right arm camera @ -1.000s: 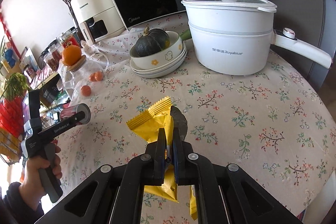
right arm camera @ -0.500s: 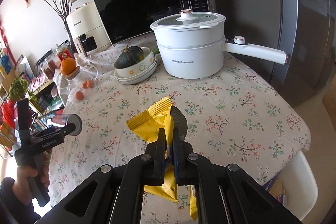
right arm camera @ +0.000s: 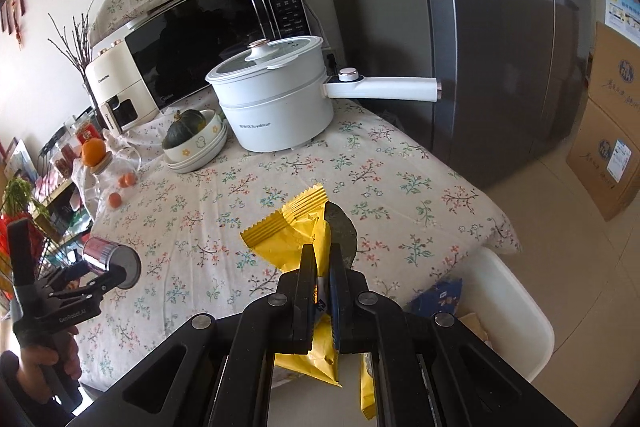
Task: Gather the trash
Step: 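Carry the red can and yellow bag with both tools over the white bin, then open the left tool to drop the can while the right tool drops the yellow bag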
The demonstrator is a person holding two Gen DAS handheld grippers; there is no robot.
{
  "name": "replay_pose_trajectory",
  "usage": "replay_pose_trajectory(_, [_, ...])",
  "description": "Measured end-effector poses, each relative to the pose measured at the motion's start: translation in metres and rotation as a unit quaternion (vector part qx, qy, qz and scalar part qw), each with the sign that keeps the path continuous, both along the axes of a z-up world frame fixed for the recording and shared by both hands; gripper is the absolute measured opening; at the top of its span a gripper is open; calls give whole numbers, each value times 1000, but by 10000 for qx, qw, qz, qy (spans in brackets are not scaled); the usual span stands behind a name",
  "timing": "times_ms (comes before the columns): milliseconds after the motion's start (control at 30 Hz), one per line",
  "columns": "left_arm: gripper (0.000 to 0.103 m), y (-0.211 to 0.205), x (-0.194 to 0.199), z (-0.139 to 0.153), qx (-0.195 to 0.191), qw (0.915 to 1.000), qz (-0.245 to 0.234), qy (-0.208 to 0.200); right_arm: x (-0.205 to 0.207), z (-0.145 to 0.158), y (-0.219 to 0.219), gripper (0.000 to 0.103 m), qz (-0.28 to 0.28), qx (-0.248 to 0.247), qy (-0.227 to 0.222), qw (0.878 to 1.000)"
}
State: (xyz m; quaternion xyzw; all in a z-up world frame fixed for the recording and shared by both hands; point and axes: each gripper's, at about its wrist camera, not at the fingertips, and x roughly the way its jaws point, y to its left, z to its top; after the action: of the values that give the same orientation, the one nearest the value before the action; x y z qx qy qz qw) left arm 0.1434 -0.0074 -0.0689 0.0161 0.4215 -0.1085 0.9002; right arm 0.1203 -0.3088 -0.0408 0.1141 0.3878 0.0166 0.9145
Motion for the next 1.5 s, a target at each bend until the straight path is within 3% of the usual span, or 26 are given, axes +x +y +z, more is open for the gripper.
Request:
replay_pose_trajectory(200, [90, -57, -14, 1, -143, 9982, -576, 101, -10, -18, -37, 7, -450, -5, 506, 9977])
replay_pose_trajectory(367, [90, -115, -30, -5, -15, 9927, -1202, 136, -20, -33, -63, 7, -736, 19, 878, 9934])
replay_pose_trajectory(733, [90, -226, -51, -30, 319, 9680, -2468, 328, -39, -62, -117, 7, -1175, 102, 1367, 9836])
replay_pose_trajectory(1000, [92, -269, -46, -45, 309, 9584, -2818, 333, -49, -69, -151, 7, -1440, 134, 1486, 9783])
replay_pose_trajectory(1133, [99, -275, -39, -46, 274, 9640, -2631, 279, -48, -71, -163, 9, -1510, 250, 1472, 9772])
replay_pose_trajectory(1267, [100, -272, -32, -42, 239, 9687, -2459, 265, -47, -72, -168, 26, -1539, 380, 1471, 9763])
replay_pose_trajectory(1333, [100, -266, -29, -40, 207, 9712, -2359, 270, -47, -70, -168, 49, -1563, 374, 1421, 9767])
replay_pose_trajectory(1500, [102, -252, -25, -33, 243, 9785, -2041, 176, -51, -59, -165, 59, -1552, 322, 1263, 9792])
